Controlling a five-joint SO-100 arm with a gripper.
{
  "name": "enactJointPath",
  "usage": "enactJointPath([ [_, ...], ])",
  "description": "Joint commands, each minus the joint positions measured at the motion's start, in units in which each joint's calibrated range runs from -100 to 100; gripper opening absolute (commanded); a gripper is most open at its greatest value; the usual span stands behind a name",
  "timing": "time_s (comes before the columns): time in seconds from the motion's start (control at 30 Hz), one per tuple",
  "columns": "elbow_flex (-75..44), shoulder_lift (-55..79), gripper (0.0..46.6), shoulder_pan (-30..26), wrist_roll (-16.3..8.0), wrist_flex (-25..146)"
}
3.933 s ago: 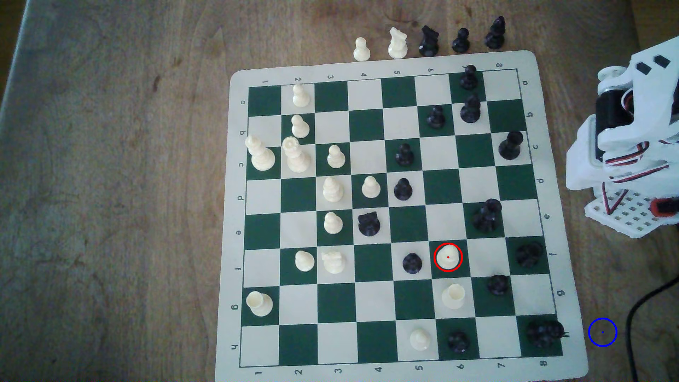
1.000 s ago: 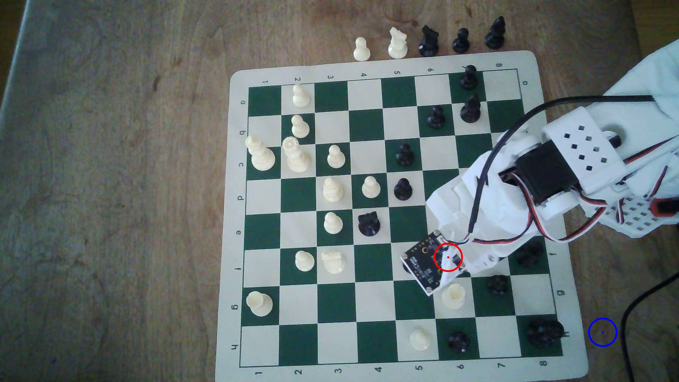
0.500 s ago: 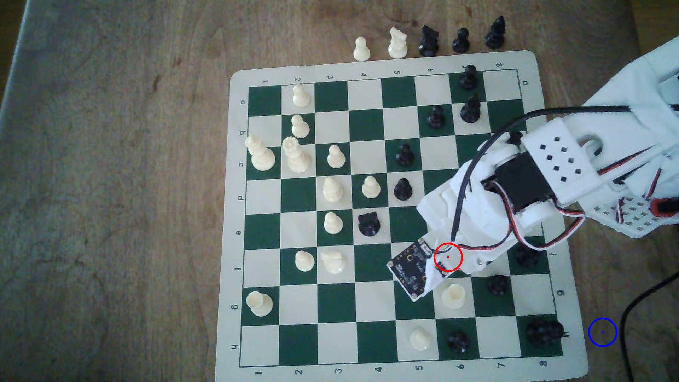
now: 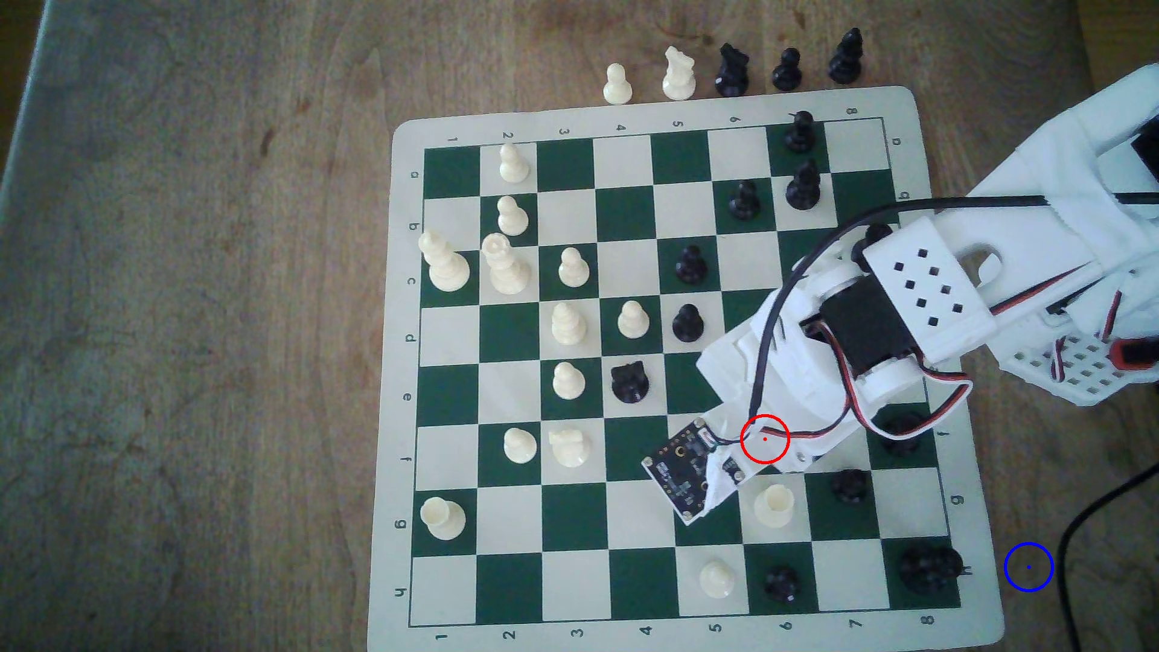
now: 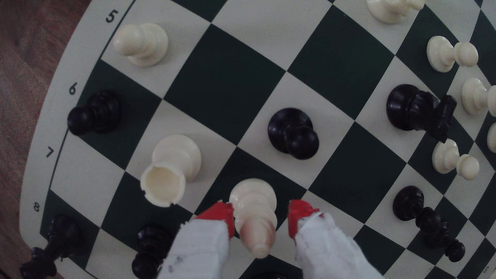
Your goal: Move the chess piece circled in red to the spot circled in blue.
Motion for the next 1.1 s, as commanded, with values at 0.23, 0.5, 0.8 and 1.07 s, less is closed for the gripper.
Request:
enactJointPath([
  [0.23,-5.3,0.7,10.8,-0.1,0.0,1.3],
  [0.5,-5.4,1.4,9.8,-0.3,0.0,1.7],
  [0.8,-5.7,1.8,2.8,-0.6,0.0,2.7],
  [1.07,-5.7,-4.9,0.4,-0.9,-0.5,5.7],
])
